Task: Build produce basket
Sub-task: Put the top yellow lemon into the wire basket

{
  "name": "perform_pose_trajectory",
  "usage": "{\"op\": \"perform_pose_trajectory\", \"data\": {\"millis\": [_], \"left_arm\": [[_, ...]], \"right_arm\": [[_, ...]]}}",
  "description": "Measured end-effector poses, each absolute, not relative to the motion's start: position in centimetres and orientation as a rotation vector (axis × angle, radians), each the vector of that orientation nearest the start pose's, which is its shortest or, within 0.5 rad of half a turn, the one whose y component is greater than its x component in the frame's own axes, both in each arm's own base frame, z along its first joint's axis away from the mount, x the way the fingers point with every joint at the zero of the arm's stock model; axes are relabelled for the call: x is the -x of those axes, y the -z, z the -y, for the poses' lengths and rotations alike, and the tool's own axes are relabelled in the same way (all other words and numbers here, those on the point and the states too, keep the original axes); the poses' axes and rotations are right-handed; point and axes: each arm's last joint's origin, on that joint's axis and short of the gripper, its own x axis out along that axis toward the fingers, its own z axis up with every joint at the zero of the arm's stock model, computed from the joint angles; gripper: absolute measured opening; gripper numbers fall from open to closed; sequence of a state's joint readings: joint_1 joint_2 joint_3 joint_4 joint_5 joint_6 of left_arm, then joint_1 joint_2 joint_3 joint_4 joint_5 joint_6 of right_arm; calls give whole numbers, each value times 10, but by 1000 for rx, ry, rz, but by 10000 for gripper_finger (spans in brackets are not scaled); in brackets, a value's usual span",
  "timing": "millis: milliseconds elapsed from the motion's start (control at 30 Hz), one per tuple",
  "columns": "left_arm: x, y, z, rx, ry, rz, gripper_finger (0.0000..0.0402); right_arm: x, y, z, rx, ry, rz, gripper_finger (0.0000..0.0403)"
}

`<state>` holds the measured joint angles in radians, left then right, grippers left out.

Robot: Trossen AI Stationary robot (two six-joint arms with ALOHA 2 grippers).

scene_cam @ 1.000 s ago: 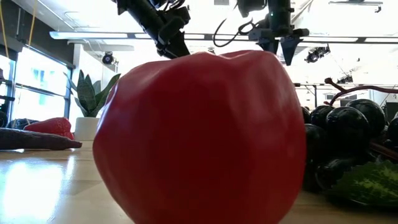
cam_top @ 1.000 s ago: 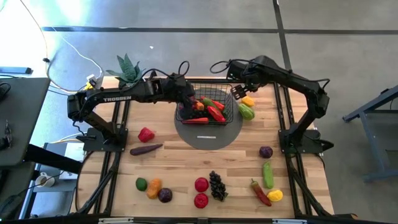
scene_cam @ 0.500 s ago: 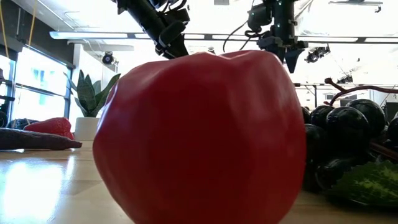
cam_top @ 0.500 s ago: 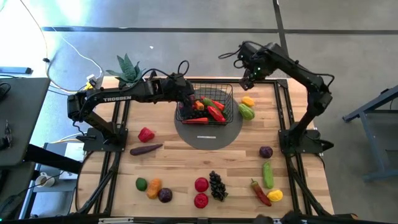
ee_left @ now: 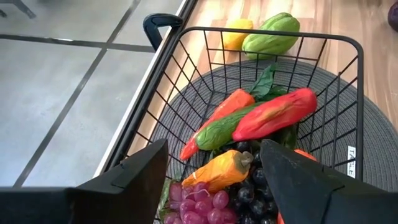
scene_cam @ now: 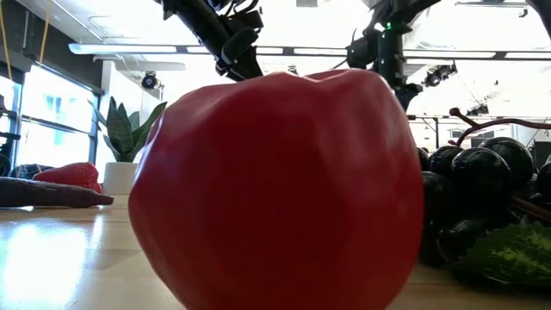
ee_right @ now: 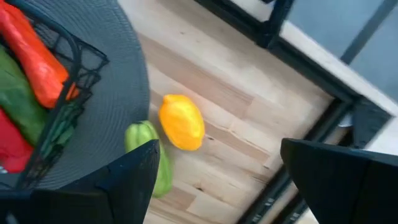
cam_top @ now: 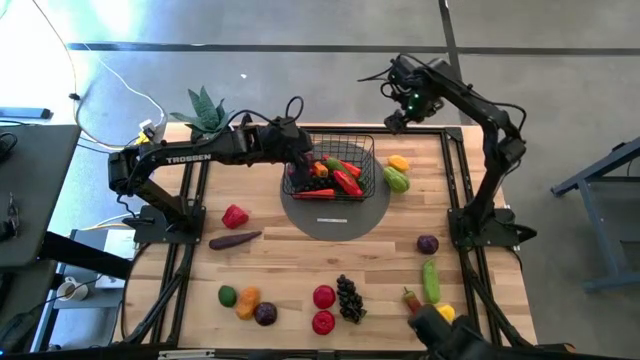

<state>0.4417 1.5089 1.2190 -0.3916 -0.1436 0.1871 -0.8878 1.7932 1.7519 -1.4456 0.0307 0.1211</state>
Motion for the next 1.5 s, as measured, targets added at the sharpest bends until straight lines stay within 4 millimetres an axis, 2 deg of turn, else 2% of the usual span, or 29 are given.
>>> {"op": "perform_pose_trajectory", "data": {"millis": [400, 567, 833, 1033, 1500], "left_arm": [[-289, -294, -160, -54, -547, -736, 245], [-286, -294, -166, -47, -565, -736, 245], [-283, -294, -171, -39, -581, -736, 245], [-283, -294, -171, -39, -580, -736, 245], [-283, -294, -171, -39, -581, -736, 246]], "right_arm": [[-214, -286, 275, -766, 783, -1428, 319], [-205, -264, 268, -806, 746, -1476, 319], [-204, -234, 260, -865, 659, -1426, 319], [-204, -210, 255, -845, 639, -1430, 319], [-199, -181, 250, -823, 617, -1423, 319]]}}
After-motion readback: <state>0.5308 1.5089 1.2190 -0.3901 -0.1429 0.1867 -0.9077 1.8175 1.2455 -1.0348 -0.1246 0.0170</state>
